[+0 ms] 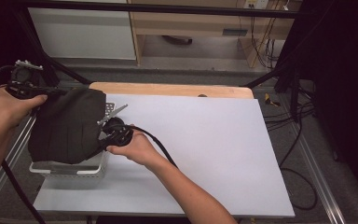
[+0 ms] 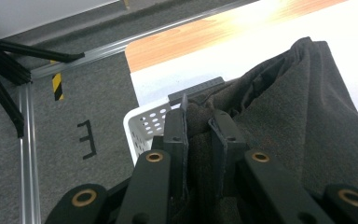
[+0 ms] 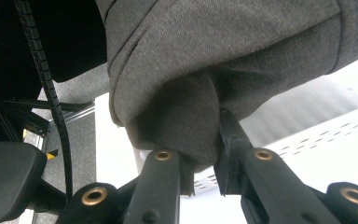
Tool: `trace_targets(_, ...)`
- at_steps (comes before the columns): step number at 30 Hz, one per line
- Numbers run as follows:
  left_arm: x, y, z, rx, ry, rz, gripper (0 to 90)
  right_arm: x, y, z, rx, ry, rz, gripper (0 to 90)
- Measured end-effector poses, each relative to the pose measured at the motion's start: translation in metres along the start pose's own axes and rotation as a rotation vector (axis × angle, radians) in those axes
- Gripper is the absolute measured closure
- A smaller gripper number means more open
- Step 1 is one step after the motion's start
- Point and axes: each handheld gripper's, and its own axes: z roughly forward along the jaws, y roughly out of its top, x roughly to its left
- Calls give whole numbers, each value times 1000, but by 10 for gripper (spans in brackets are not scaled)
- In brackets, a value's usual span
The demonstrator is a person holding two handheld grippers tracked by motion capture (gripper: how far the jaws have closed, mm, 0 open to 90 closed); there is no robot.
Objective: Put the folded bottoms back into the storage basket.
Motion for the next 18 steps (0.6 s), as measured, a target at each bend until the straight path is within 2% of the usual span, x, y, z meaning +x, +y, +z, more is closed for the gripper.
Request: trace_targets(18, -3, -1, 5, 7, -3, 2, 784, 1, -4, 2, 8, -3, -7, 800)
